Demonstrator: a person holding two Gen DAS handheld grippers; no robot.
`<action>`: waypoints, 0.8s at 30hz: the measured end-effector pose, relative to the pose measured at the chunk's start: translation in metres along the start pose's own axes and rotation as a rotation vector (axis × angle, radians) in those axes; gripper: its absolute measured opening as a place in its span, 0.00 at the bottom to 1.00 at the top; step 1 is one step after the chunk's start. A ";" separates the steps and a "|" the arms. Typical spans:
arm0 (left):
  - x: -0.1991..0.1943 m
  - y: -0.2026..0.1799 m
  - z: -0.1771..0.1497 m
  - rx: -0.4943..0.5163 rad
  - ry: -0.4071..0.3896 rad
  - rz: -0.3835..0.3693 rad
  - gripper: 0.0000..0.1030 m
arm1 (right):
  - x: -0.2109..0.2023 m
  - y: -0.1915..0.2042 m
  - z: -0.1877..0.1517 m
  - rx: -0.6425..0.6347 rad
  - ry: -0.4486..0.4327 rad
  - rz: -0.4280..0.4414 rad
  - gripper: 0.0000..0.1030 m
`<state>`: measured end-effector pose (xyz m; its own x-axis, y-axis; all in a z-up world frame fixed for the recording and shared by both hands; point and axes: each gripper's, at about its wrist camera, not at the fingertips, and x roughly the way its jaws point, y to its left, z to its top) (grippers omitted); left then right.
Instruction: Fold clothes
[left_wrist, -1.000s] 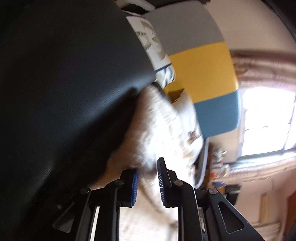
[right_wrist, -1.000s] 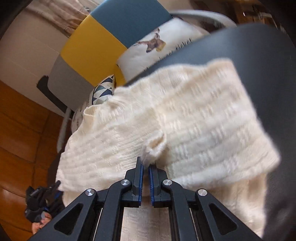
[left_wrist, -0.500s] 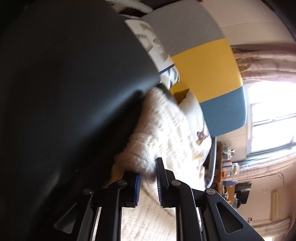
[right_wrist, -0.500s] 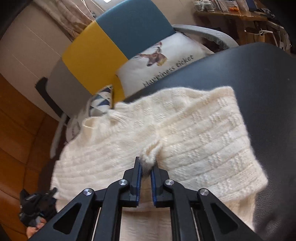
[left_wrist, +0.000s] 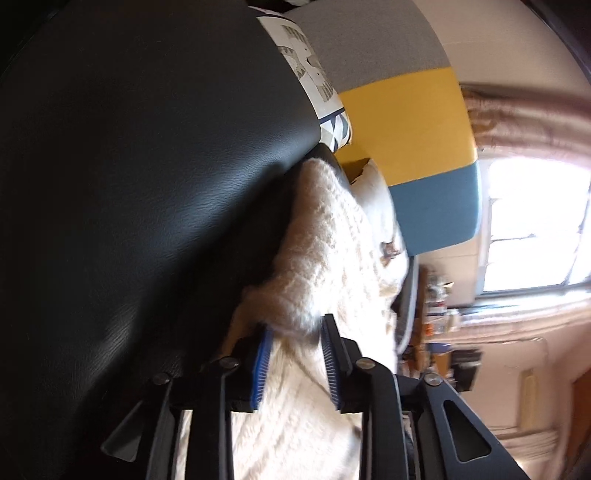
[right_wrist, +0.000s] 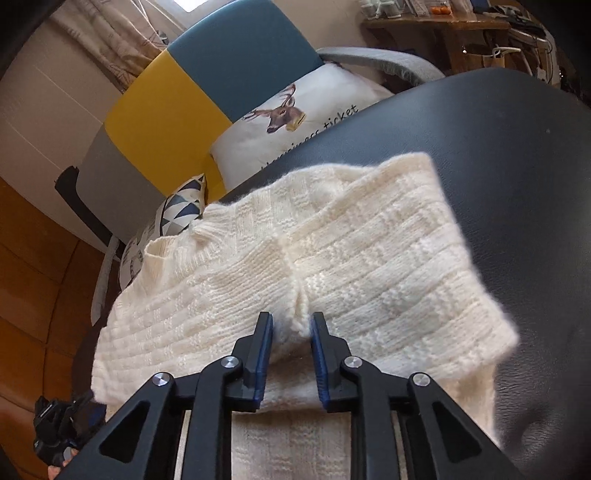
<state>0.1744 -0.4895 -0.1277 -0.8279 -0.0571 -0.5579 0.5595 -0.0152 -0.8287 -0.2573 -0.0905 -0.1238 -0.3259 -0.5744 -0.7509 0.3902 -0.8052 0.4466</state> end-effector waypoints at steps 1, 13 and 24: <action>-0.005 0.002 0.000 -0.015 0.008 -0.018 0.36 | -0.008 0.004 0.002 -0.022 -0.028 -0.010 0.24; -0.016 -0.020 0.056 0.145 0.017 0.026 0.52 | 0.010 0.122 -0.016 -0.472 0.101 0.026 0.26; 0.033 -0.048 0.038 0.460 0.135 0.144 0.12 | 0.040 0.091 -0.029 -0.507 0.081 -0.138 0.26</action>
<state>0.1221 -0.5282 -0.1047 -0.7217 0.0384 -0.6911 0.6025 -0.4567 -0.6546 -0.2102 -0.1828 -0.1275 -0.3441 -0.4385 -0.8302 0.7221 -0.6887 0.0645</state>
